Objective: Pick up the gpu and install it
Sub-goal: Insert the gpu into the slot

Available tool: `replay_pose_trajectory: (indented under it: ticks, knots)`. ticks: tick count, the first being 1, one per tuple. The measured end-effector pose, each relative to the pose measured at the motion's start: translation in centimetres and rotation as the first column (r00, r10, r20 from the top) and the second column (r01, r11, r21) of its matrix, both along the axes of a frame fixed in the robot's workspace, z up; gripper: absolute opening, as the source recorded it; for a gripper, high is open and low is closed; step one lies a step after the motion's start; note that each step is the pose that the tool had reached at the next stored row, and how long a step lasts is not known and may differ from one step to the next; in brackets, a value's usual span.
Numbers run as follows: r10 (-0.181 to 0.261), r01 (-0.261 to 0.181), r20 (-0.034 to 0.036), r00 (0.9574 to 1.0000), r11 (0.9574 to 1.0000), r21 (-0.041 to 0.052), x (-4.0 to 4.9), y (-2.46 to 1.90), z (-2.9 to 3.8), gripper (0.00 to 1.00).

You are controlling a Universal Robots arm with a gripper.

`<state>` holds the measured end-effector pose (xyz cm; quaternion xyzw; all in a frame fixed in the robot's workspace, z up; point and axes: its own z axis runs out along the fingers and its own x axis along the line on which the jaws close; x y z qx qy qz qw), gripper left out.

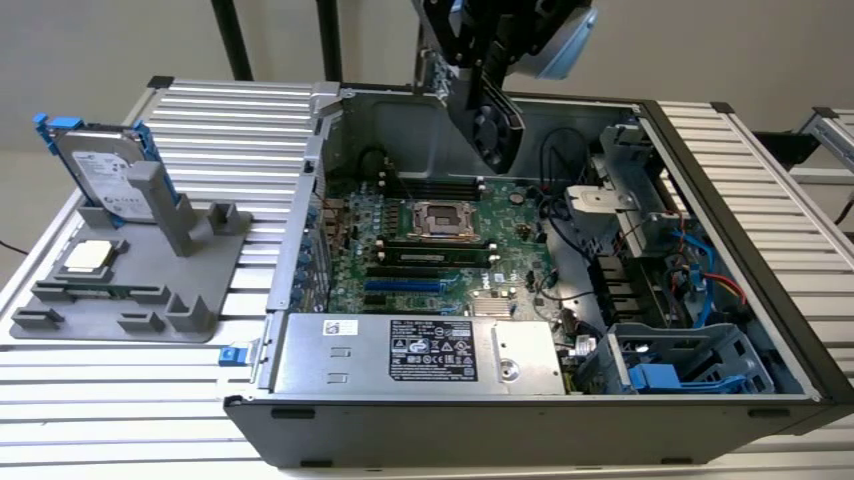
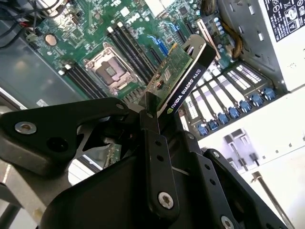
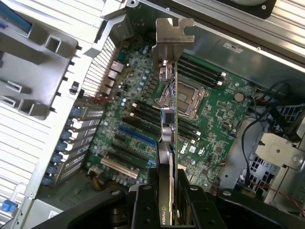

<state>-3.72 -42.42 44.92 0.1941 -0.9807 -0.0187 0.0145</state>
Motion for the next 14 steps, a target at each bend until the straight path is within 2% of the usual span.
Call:
replay_pose_trajectory:
  ticks: [14]
  knots:
    - [0.079, -0.079, 0.0000, 0.9969, 0.9969, 0.0000, 0.00, 0.00, 0.00, 0.00]
